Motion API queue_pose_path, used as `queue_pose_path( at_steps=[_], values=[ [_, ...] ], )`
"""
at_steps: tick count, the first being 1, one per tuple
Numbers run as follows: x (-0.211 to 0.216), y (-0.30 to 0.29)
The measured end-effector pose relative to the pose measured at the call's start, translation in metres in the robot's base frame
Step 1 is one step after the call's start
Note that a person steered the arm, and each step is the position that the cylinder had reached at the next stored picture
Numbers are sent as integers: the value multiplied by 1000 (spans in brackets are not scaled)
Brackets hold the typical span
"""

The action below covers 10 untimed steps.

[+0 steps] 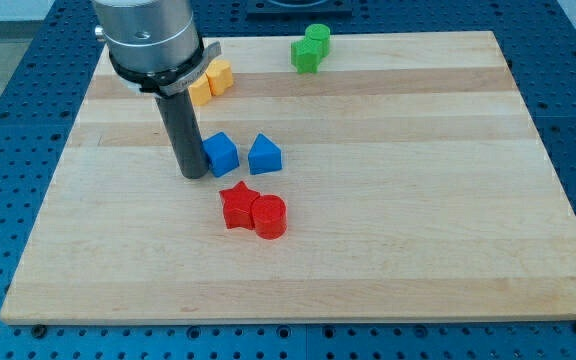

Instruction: Slightly push the blue cube into the blue triangle

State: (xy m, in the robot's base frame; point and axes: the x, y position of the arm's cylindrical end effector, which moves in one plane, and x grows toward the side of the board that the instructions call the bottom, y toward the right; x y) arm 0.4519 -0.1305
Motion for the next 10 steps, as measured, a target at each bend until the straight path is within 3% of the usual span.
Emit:
queue_pose_path(
  at_steps=[2,3,5,8,10],
  values=[
    [-19,-46],
    [-33,-26],
    [-21,6],
    [15,-2],
    [6,26]
  ],
)
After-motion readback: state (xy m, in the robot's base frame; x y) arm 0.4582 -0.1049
